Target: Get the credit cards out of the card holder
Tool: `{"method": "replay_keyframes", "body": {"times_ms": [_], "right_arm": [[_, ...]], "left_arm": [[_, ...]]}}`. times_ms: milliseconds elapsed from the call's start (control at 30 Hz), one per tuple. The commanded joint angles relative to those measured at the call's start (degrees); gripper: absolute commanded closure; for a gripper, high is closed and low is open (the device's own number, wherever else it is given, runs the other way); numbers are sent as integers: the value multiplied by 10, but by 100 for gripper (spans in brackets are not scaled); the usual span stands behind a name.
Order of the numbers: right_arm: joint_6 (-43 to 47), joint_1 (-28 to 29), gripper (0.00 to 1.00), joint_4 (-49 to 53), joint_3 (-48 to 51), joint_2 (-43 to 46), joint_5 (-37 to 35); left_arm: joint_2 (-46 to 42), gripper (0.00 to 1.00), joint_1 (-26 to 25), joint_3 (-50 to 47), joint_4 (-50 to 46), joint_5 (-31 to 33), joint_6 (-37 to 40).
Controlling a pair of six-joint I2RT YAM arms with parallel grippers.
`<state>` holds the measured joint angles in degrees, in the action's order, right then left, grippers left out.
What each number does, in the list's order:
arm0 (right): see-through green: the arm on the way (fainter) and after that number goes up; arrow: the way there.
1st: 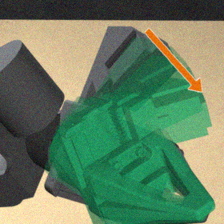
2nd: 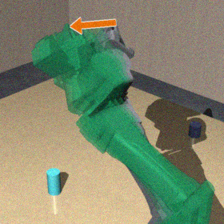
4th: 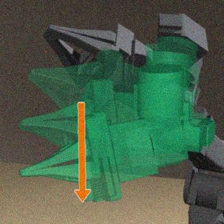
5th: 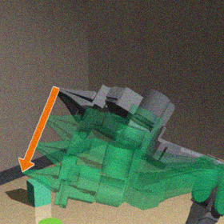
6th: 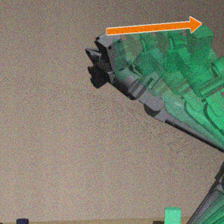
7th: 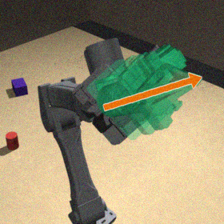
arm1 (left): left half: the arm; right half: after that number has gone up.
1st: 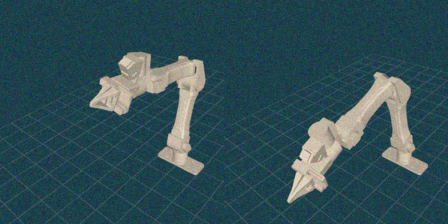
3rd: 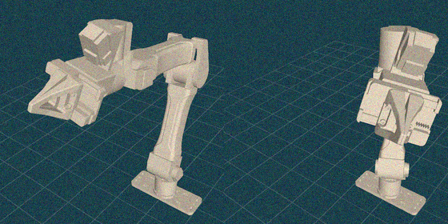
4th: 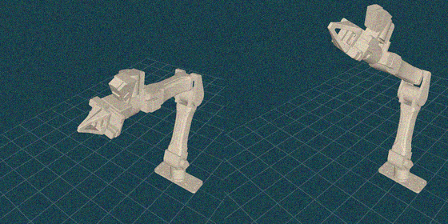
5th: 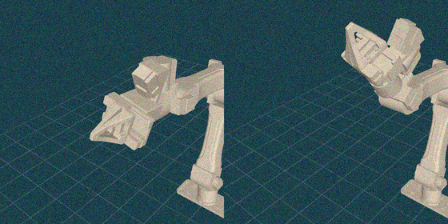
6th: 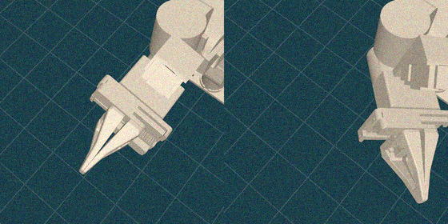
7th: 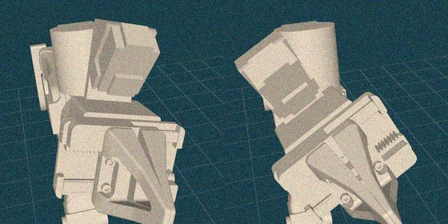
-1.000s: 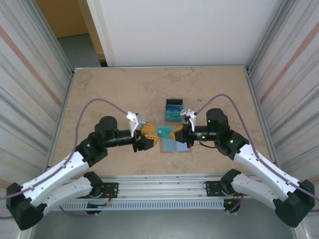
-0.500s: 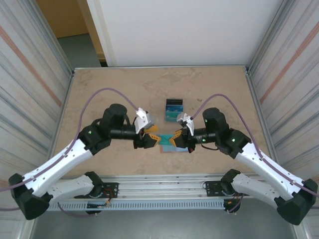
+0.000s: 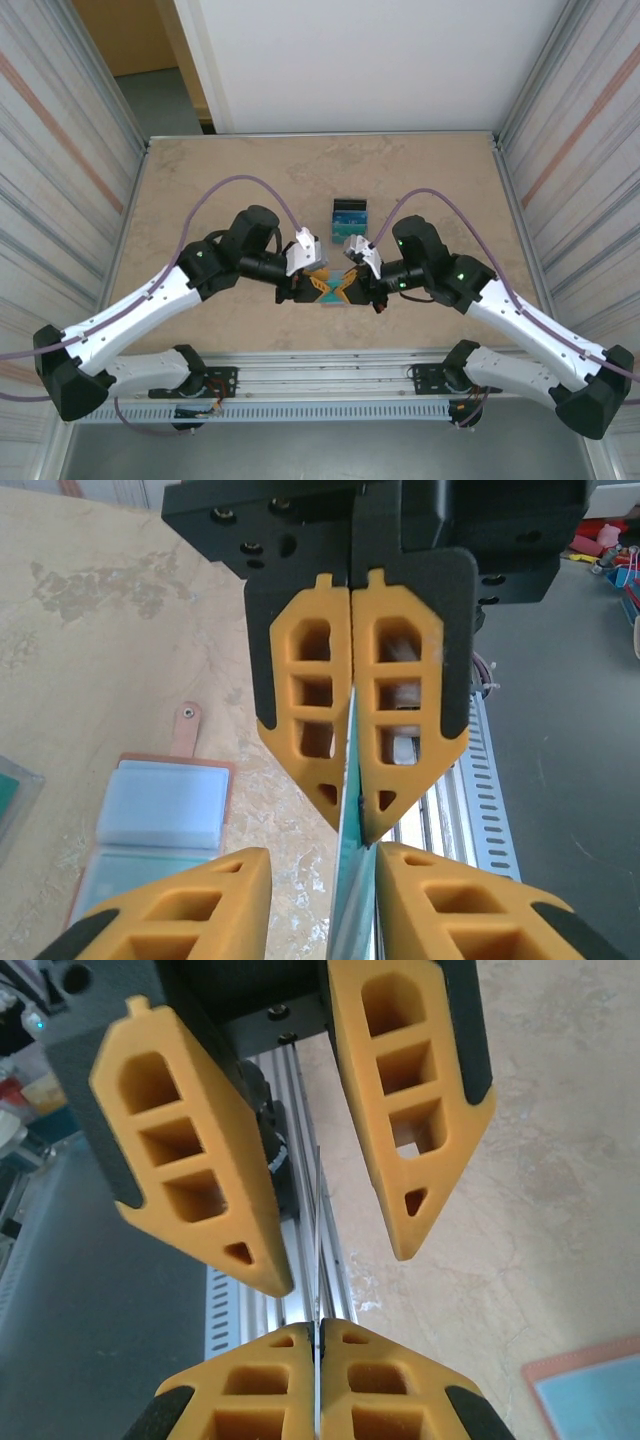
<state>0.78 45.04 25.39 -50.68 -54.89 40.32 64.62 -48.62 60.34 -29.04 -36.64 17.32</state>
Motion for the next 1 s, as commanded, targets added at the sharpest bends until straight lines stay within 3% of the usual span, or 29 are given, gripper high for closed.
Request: {"method": "replay_keyframes", "body": {"times_ms": [0, 100, 200, 300, 400, 533, 667, 867, 967], "right_arm": [[19, 3, 100, 13, -22, 0, 4], [20, 5, 100, 13, -22, -2, 8], [20, 5, 100, 12, -22, -4, 7], [17, 5, 100, 9, -21, -6, -3], [4, 4, 87, 4, -16, 0, -47], [-17, -3, 58, -9, -2, 20, -87], [-43, -17, 47, -26, 21, 50, -132], [-90, -50, 19, -31, 35, 89, -214], [-115, -65, 13, -29, 41, 102, -261]], "left_arm": [[2, 73, -3, 14, -17, -13, 18], [4, 75, -3, 14, -18, -14, 21], [5, 84, -3, 16, -15, -14, 21], [7, 100, -3, 17, -10, -8, 21], [3, 100, -3, 13, 4, 24, 18], [3, 100, 3, 9, 21, 83, 36], [19, 100, 42, 8, 52, 90, 59], [63, 100, 97, 15, 108, 84, 98], [99, 100, 108, 27, 129, 86, 119]]}}
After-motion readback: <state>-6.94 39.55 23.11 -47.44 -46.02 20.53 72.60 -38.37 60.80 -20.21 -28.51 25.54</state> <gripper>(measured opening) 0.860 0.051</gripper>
